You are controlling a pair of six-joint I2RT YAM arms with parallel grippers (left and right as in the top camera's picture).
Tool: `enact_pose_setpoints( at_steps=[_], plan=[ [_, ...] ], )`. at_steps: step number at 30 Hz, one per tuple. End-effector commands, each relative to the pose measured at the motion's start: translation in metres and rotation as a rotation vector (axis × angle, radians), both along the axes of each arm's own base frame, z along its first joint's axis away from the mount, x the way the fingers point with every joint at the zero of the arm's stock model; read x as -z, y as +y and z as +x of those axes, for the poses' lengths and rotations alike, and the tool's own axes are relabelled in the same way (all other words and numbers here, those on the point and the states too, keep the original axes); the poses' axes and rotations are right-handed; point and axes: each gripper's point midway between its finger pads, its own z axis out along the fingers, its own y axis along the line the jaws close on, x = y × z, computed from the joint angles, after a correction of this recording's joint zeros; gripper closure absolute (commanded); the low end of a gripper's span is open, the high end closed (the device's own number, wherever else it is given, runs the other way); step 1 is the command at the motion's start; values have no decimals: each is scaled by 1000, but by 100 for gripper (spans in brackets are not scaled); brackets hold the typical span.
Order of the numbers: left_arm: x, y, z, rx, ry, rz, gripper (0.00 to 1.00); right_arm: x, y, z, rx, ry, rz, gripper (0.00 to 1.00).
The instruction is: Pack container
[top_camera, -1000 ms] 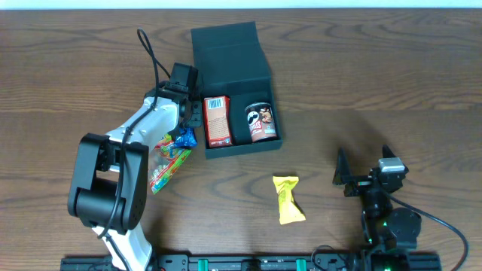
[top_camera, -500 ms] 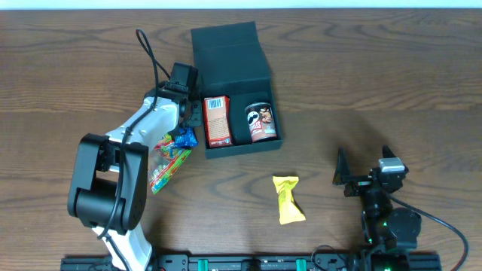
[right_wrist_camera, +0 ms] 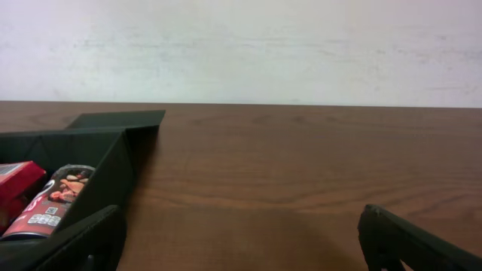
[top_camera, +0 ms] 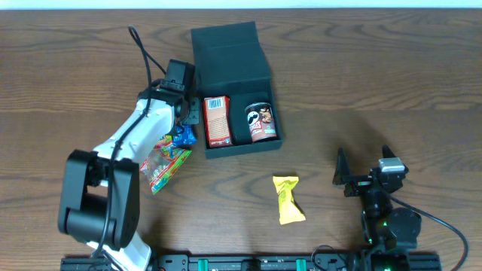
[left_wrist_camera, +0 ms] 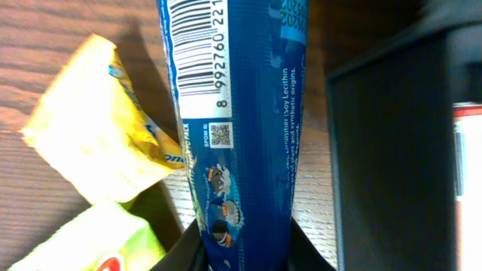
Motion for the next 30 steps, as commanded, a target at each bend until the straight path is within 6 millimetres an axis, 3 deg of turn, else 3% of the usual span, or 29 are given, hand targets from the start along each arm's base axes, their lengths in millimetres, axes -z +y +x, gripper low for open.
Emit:
enact_pose_setpoints(
  at_steps=[1,13,18,24,30],
  plan=[
    [-18,-3,-1,0,-37,-11,88,2,-4,0,17,4,-11,1],
    [-96,-57,-10,42,-74,-63,89,2,-4,0,17,4,-11,1],
    [-122,-100,-17,70,-106,-129,89,2,-4,0,17,4,-11,1],
    [-125,-172,-33,144,-150,-221,88,2,-4,0,17,4,-11,1],
    [-103,-210,-38,143,-108,-295,88,2,-4,0,17,4,-11,1]
  ],
)
